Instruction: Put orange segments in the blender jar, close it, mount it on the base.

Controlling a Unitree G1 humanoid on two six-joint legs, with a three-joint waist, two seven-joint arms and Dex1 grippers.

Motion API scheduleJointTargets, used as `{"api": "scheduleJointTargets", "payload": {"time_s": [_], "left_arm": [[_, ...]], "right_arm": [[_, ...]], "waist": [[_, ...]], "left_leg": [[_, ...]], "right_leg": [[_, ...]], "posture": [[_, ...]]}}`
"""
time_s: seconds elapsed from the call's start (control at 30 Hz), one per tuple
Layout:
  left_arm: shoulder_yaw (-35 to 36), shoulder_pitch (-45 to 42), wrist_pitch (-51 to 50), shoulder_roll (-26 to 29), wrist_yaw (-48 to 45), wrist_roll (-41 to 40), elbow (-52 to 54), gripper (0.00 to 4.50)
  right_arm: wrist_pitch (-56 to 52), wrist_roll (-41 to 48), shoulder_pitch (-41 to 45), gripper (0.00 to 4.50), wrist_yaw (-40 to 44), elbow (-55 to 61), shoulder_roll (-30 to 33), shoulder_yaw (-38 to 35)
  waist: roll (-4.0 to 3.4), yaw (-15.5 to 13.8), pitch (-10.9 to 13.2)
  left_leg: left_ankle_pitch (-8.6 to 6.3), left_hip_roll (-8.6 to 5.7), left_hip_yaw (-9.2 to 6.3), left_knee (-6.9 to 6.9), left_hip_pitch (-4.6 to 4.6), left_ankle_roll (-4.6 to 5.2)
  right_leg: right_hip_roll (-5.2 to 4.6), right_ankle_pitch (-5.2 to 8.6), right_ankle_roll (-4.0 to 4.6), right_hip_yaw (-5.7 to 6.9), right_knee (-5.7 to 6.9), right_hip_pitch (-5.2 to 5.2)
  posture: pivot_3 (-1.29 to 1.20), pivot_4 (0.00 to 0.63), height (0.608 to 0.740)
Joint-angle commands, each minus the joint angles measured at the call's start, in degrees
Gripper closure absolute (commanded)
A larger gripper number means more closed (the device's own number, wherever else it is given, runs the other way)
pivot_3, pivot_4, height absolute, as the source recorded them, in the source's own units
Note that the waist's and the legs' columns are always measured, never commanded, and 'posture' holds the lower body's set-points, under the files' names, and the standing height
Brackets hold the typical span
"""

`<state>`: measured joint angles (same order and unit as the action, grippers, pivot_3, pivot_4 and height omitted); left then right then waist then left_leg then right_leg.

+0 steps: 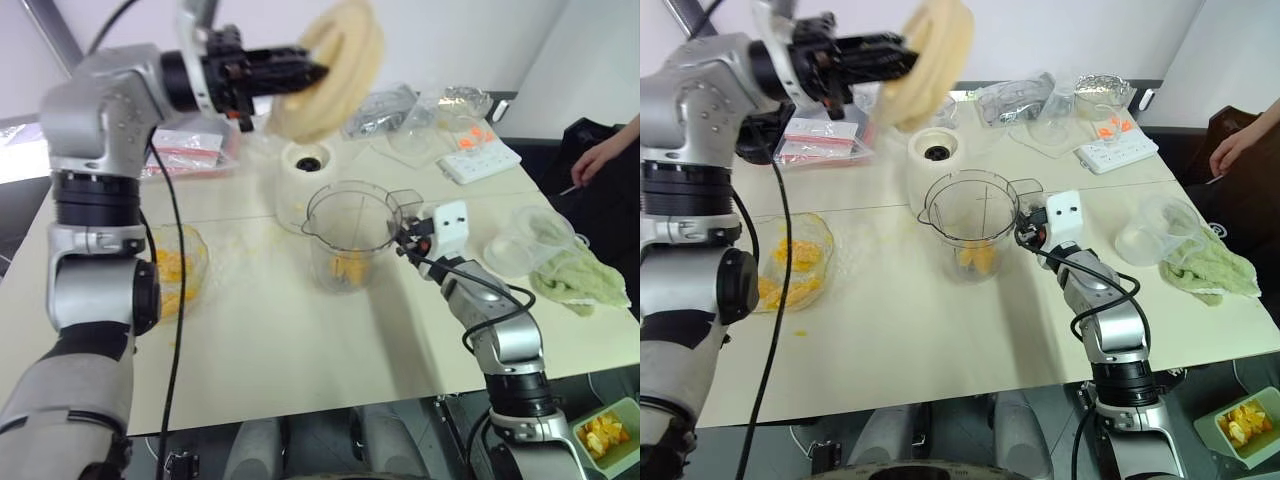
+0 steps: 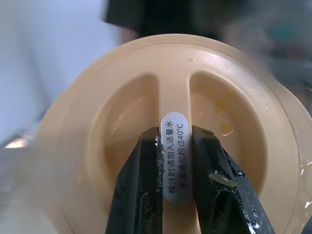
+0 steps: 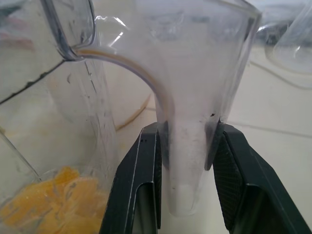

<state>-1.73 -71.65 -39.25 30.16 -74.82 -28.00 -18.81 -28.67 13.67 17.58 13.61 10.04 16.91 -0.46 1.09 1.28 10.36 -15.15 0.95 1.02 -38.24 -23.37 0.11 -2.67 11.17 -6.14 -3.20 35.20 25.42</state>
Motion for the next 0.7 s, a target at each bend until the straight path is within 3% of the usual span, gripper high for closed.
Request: {"api": "scheduleJointTargets", "payload": {"time_s": [0.03,0.33,0.7], "left_arm": [[-4.2,1.6,2.2,1.1,-4.0,1.9,2.3,4.26],[-10.4,6.0,8.9,1.3,-7.5,7.7,0.4,4.26],[-14.6,4.4,18.6,-5.9,-8.9,15.0,-11.7,4.26]], "right_arm": [[0.3,-0.3,0.5,3.64,-0.8,5.0,-1.1,0.1],[-1.5,-1.3,-1.4,3.64,-1.9,8.5,-3.4,1.2],[-5.9,0.2,-2.3,3.64,-0.8,14.1,-4.1,1.7]], "waist": [[-0.01,0.4,0.0],[-0.01,1.2,0.0],[0.0,0.9,0.0]], "left_leg": [[0.0,0.0,0.0,0.01,0.01,0.0],[0.0,0.01,-0.03,0.01,0.01,0.0],[0.0,0.0,-0.02,-0.02,-0.01,0.01]], "right_leg": [[0.01,0.0,0.0,0.0,0.01,0.0],[0.02,0.02,0.03,-0.01,0.04,0.01],[0.01,0.1,0.17,0.0,0.01,-0.01]], "posture": [[0.0,0.15,0.74],[0.0,0.15,0.74],[0.0,0.15,0.74]]}}
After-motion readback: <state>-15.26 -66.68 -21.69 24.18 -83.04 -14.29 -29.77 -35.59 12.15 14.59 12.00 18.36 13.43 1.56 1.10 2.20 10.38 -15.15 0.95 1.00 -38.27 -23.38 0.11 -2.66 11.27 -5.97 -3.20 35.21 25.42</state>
